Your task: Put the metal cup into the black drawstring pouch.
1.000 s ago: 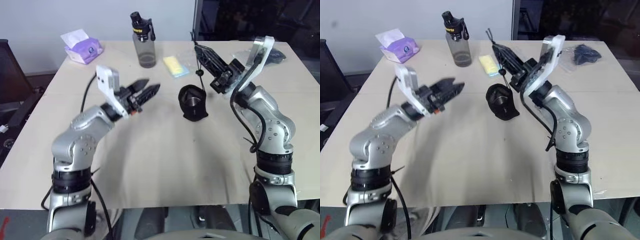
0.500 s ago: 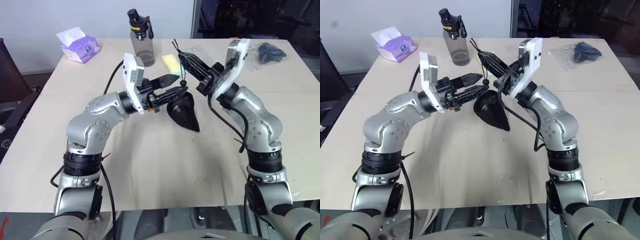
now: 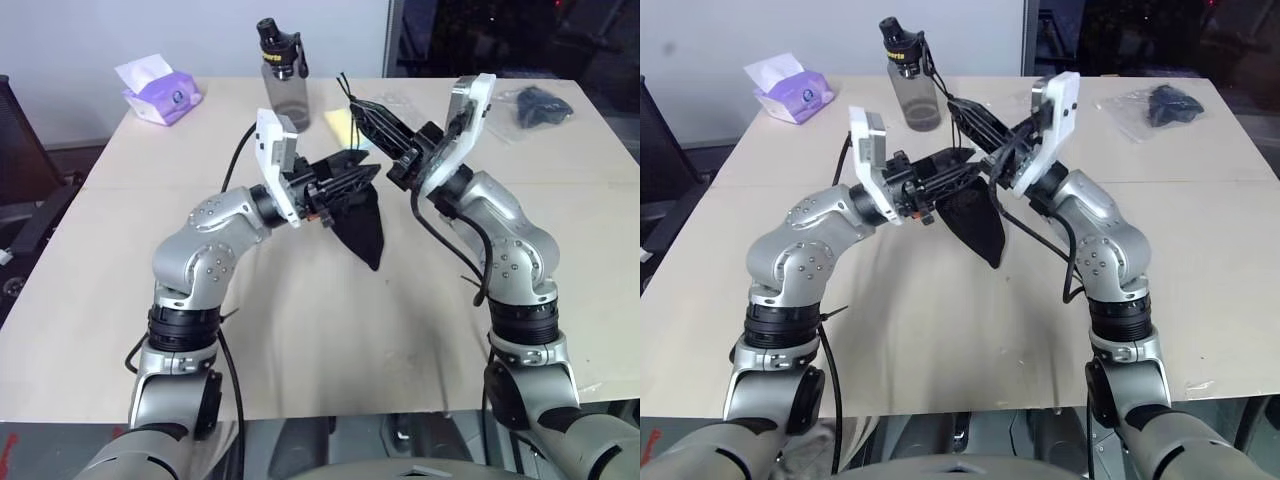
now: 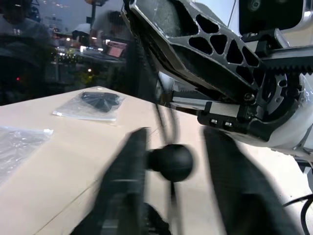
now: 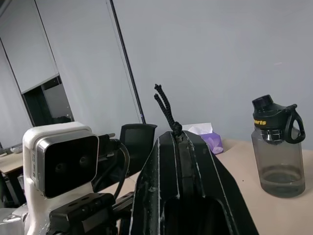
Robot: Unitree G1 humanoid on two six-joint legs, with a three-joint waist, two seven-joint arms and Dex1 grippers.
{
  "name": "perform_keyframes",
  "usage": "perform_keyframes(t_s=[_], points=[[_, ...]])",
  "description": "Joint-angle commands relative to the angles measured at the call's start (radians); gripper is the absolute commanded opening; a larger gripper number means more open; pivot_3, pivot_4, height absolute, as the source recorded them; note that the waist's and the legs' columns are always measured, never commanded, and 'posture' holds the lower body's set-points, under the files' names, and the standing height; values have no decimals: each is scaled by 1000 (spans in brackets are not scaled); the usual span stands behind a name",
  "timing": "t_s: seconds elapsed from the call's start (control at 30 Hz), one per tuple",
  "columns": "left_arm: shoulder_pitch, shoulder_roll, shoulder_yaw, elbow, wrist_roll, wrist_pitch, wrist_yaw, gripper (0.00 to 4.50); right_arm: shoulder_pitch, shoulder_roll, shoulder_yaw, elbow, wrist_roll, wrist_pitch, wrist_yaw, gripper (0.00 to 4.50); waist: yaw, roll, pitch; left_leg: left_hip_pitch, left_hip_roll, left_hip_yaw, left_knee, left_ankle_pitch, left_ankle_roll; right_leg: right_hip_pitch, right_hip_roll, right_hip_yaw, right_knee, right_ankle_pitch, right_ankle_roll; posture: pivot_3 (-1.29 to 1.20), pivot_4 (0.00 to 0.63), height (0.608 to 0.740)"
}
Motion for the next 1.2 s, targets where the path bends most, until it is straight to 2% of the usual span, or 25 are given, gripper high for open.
perform_keyframes(t_s=[0.03, 0.2, 0.27, 0.43, 0.5, 0.57, 0.6, 0.73, 0.83, 1.0, 1.07, 1.17, 1.2], points=[[-31, -11, 40, -19, -21, -9, 19, 205, -13, 0, -2, -45, 3, -13, 2, 0, 0, 0, 0, 0, 0, 0, 0, 0, 0, 0, 0, 0, 0, 0, 0, 0, 150, 740], [-15, -8, 25, -19, 4, -3, 22, 205, -31, 3, -27, -34, 6, -33, -6, 0, 0, 0, 0, 0, 0, 0, 2, 0, 0, 0, 0, 0, 2, 0, 0, 0, 150, 740], [-4, -1, 8, -11, 34, -7, 26, 205, -81, 32, -83, -23, 49, -62, -37, 0, 0, 0, 0, 0, 0, 0, 3, 0, 0, 0, 0, 0, 3, 0, 0, 0, 150, 740], [53, 32, -71, 34, 149, -22, 14, 205, -295, 137, -336, 10, 437, -111, -173, 0, -1, 2, 1, 0, 0, 0, 4, 0, 0, -1, 0, 1, 6, 0, 0, 0, 150, 740], [65, 34, -80, 40, 154, -29, -12, 205, -314, 126, -360, 34, 478, -99, -183, 0, 2, 2, 1, 1, 0, -2, 4, 0, 0, 0, 0, -2, 7, 0, 0, 0, 150, 740], [70, 23, -69, 35, 134, -30, -32, 1224, -311, 114, -345, 50, 461, -99, -181, 0, 2, 2, 1, 0, 0, -2, 4, 0, 0, 0, 0, -3, 7, 0, 0, 0, 150, 740], [71, 17, -63, 33, 126, -26, -35, 1571, -307, 109, -336, 53, 453, -100, -180, 0, 1, 2, 1, 0, 0, -2, 4, 0, 0, 0, 0, -2, 7, 0, 0, 0, 150, 740], [52, -13, -32, 46, 155, -44, 28, 3528, -264, 109, -297, 35, 442, -88, -182, 0, 0, 2, 1, 0, 0, 0, 4, 0, 0, -1, 0, 0, 7, 0, 0, 0, 150, 740], [62, -18, -14, 25, 143, -40, 36, 3528, -225, 91, -270, 24, 423, -74, -181, 0, -3, 2, 1, 0, 0, -1, 4, 0, 0, -1, 0, 0, 8, 0, 0, 0, 150, 740], [89, 38, 27, 12, 149, 18, 71, 3528, -101, -11, -224, 14, 348, -34, -143, 0, -1, 2, 1, 0, 0, -1, 4, 0, 0, -1, 0, -1, 9, 0, 0, 0, 150, 740], [128, 112, 25, 8, 186, 32, 52, 3528, -36, -59, -207, 20, 299, -31, -122, 0, -2, 2, 1, 0, 0, -1, 5, 0, 0, -1, 0, -1, 9, 0, 0, 0, 150, 740], [258, 276, 18, -26, 209, 57, -43, 3528, 71, -146, -188, 31, 210, -41, -68, 0, -13, 2, 1, 1, 0, 0, 4, 0, 0, -2, 0, 1, 9, 0, 0, 0, 150, 740], [328, 345, 13, -30, 233, 36, -90, 3577, 118, -189, -182, 37, 195, -24, -30, 268, -16, 2, 1, 0, 0, 1, 3, 0, 0, -3, 0, 1, 9, 0, 0, 0, 150, 740]])
